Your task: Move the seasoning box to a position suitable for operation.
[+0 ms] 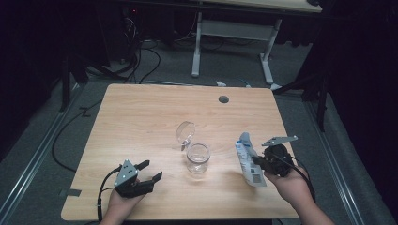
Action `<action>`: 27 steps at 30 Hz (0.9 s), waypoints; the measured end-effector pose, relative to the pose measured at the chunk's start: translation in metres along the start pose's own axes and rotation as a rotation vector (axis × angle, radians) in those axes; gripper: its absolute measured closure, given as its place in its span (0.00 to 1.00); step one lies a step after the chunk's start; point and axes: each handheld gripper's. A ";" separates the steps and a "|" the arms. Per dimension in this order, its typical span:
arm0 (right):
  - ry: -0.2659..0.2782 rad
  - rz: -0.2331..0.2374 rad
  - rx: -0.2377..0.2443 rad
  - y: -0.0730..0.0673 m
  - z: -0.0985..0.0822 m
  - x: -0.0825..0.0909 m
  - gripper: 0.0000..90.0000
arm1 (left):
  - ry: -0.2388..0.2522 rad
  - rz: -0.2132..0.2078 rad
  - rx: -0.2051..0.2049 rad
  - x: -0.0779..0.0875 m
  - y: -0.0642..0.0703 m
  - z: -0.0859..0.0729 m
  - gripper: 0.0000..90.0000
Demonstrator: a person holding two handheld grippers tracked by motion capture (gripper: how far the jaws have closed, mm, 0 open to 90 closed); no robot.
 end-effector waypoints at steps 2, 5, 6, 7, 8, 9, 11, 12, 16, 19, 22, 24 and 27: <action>-0.013 0.004 0.000 -0.001 0.002 0.001 1.00 | 0.001 -0.003 0.000 0.000 0.000 0.000 0.34; -0.044 -0.002 0.013 -0.003 0.003 0.001 1.00 | 0.004 -0.005 0.002 0.000 0.000 0.000 0.34; -0.054 0.000 0.015 -0.004 0.004 0.001 1.00 | 0.004 -0.005 0.000 0.000 0.000 0.000 0.34; -0.061 0.001 0.016 -0.004 0.004 0.001 1.00 | 0.004 -0.006 0.000 0.000 0.000 0.000 0.34; -0.069 -0.003 0.020 -0.006 0.004 0.001 1.00 | 0.003 -0.008 0.001 0.000 0.001 0.000 0.34; -0.077 0.003 0.020 -0.006 0.005 0.001 1.00 | 0.003 -0.009 0.000 0.000 0.001 0.000 0.34; -0.095 0.002 0.019 -0.006 0.006 0.001 1.00 | 0.001 -0.011 -0.002 -0.001 0.002 0.000 0.34; -0.109 0.001 0.018 -0.007 0.006 0.001 1.00 | 0.000 -0.013 -0.004 -0.001 0.002 0.000 0.34; -0.141 0.000 0.016 -0.007 0.008 0.002 1.00 | -0.001 -0.016 -0.005 -0.002 0.002 0.000 0.34; -0.161 -0.006 0.025 -0.006 0.010 0.003 1.00 | 0.002 -0.017 -0.007 -0.001 0.003 0.001 0.34; -0.187 -0.009 0.021 -0.006 0.012 0.004 1.00 | 0.006 -0.020 -0.009 -0.001 0.003 0.001 0.34; -0.203 -0.007 0.021 -0.006 0.013 0.005 1.00 | 0.005 -0.021 -0.009 -0.001 0.004 0.001 0.34; -0.224 -0.011 0.023 -0.007 0.015 0.006 1.00 | 0.006 -0.024 -0.010 0.000 0.004 0.001 0.34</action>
Point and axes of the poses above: each handheld gripper's, and its own axes: x roughly backward along the jaws, z roughly out of its top, y roughly to its right, and after that the axes turned 13 degrees about -x, right-handed
